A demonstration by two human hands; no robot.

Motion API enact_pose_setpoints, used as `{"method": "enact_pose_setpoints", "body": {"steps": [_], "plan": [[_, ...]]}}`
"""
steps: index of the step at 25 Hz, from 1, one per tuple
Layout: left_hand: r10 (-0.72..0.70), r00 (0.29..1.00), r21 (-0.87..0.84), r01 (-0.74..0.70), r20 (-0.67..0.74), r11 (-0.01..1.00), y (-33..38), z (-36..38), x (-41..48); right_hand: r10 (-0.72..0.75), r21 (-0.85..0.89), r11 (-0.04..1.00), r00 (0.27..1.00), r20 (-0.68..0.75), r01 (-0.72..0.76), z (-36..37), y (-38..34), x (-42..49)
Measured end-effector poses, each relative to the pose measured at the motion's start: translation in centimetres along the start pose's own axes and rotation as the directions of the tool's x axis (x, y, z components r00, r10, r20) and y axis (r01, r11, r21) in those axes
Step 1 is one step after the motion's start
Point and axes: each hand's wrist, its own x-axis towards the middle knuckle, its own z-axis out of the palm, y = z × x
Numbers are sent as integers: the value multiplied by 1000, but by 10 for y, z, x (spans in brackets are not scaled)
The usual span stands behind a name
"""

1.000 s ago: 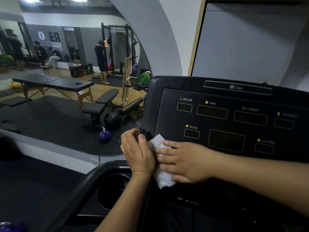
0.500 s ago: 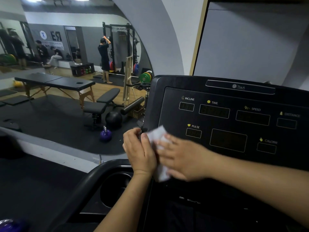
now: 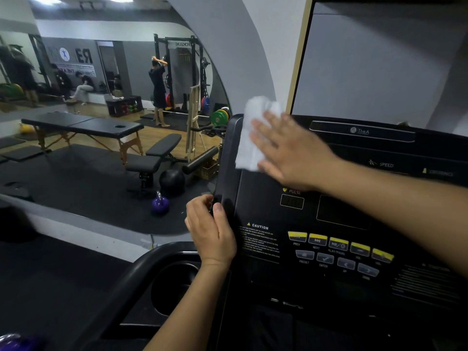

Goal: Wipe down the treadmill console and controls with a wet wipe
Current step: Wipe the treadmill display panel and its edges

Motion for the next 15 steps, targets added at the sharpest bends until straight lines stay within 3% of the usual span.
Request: {"method": "enact_pose_setpoints", "body": {"steps": [2, 5, 7, 9, 12, 14, 15], "plan": [[4, 1000, 0, -4, -2, 1000, 1, 0, 0, -182, 6, 983, 983, -2, 182, 8, -42, -27], [4, 1000, -2, -4, -18, 1000, 0, 0, 1, -459, -6, 888, 888, 12, 459, 16, -96, -76], [-2, 1000, -9, 2, -22, 1000, -1, 1, 1, -524, 10, 850, 844, 117, 527, 15, -104, -89], [-8, 1000, -12, 8, -19, 1000, 0, 0, 1, -453, -97, 883, 889, 70, 458, 9, -81, -71], [-10, 1000, -4, 10, -3, 1000, -2, 1, 1, -63, -187, 980, 998, 31, 67, -5, -19, -21], [-1, 1000, 2, 1, 4, 1000, -2, 1, 1, 126, -120, 985, 992, 0, -125, -7, 5, -4], [6, 1000, 4, -6, 10, 1000, -2, 1, 1, 131, -87, 987, 991, -10, -132, -5, 0, -3]]}}
